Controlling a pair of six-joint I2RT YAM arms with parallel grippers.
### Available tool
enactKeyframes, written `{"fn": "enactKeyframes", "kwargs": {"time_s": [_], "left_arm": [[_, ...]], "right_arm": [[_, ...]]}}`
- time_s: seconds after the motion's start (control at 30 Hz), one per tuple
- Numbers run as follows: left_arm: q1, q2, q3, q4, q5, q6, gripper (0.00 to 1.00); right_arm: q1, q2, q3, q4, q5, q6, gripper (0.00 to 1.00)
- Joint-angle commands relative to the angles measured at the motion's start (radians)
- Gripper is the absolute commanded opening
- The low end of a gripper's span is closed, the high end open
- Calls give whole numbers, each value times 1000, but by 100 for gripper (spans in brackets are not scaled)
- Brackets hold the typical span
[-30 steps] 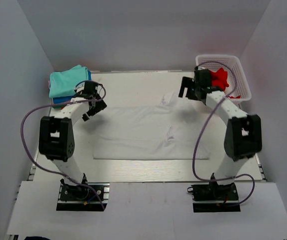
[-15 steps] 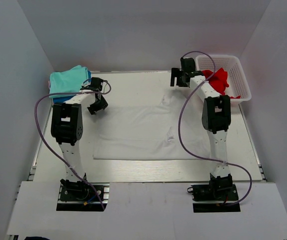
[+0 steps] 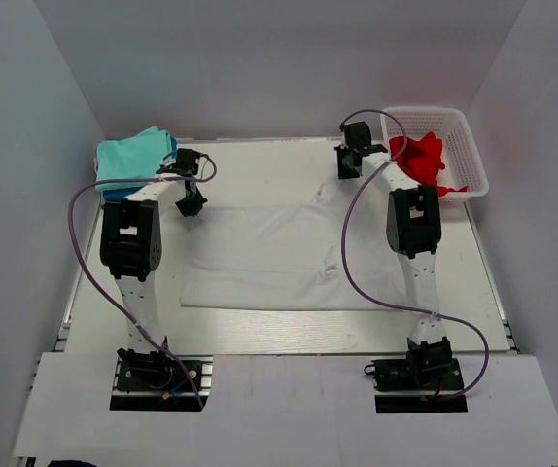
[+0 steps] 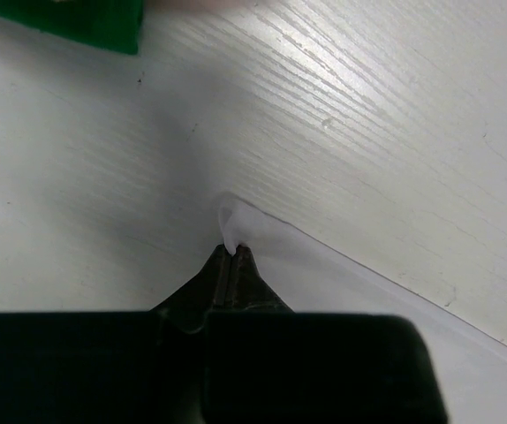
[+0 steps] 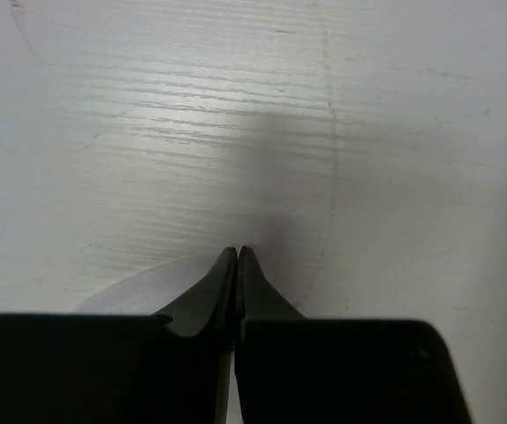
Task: Fold and stack the t-shirts
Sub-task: Grap the side of the flattened tshirt furthest away from the robot with both arms, then fold the other side of the tshirt into a rectangle
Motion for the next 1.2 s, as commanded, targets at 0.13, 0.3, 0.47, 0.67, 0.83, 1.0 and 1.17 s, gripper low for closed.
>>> {"fn": "enactKeyframes", "kwargs": {"time_s": [0.13, 0.3, 0.47, 0.67, 0.83, 1.0, 1.17], "left_arm": [[5, -104, -31, 23, 16, 27, 0], [-5, -234, -168, 113, 27, 38, 0], [-14, -358, -264, 142, 27, 59, 0], [-14, -449, -368, 202, 65, 79, 0], [-14, -516, -431, 213, 56, 89, 0], [-14, -602, -485, 213, 47, 89, 0], [-14, -671, -553, 233, 34, 78, 0]], "right_arm": [[22, -96, -54, 41, 19, -40, 0], [38, -315, -330, 214, -41, -49, 0], [50, -580, -671, 344, -31, -40, 0], [58, -835, -893, 343, 12, 29, 0], [65, -982, -1070, 316, 54, 52, 0], [68, -1214, -1220, 293, 82, 60, 0], [73, -1318, -1317, 270, 71, 101, 0]]}}
